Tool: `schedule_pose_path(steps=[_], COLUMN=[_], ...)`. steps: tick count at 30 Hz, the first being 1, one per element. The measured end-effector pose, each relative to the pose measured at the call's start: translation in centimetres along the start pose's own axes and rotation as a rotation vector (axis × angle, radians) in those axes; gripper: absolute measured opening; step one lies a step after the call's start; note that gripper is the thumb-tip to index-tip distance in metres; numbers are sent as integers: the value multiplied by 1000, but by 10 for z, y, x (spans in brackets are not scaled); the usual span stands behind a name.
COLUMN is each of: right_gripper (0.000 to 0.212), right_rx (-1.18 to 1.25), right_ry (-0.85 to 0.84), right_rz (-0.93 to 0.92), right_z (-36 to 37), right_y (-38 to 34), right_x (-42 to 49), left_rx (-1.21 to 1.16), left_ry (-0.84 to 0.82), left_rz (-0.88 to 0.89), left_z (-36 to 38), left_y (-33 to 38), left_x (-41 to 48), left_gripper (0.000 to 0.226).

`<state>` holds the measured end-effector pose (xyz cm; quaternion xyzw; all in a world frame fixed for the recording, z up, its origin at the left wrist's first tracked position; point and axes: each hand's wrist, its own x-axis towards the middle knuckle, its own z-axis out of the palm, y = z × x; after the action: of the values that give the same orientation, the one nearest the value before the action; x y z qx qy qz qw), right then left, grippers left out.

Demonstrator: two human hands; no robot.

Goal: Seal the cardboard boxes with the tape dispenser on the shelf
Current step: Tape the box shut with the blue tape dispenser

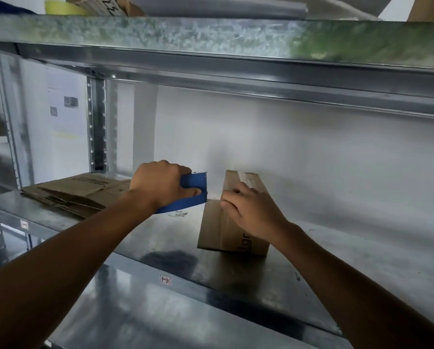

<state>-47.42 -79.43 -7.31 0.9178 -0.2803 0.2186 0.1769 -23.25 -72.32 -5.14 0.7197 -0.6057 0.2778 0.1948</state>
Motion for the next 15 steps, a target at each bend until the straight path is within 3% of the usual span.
schedule_pose_path(steps=[3, 7, 9, 12, 13, 15], right_gripper=[44, 63, 55, 22, 19, 40], right_rx=[150, 338, 336, 307, 301, 254], right_ry=[32, -129, -167, -211, -211, -231], right_rz=[55, 129, 198, 320, 339, 309], right_z=[-3, -14, -21, -30, -30, -26], right_y=[5, 22, 37, 57, 59, 56], right_x=[-3, -13, -17, -11, -7, 1], left_rx=[6, -24, -40, -52, -55, -69], left_ry=[28, 131, 166, 193, 197, 191], left_rz=[9, 56, 70, 80, 80, 79], left_z=[-3, -9, -13, -19, -21, -23], left_y=[-5, -12, -16, -15, -14, -10], left_x=[-2, -1, 2, 11, 14, 19], left_gripper=[47, 49, 50, 49, 50, 51])
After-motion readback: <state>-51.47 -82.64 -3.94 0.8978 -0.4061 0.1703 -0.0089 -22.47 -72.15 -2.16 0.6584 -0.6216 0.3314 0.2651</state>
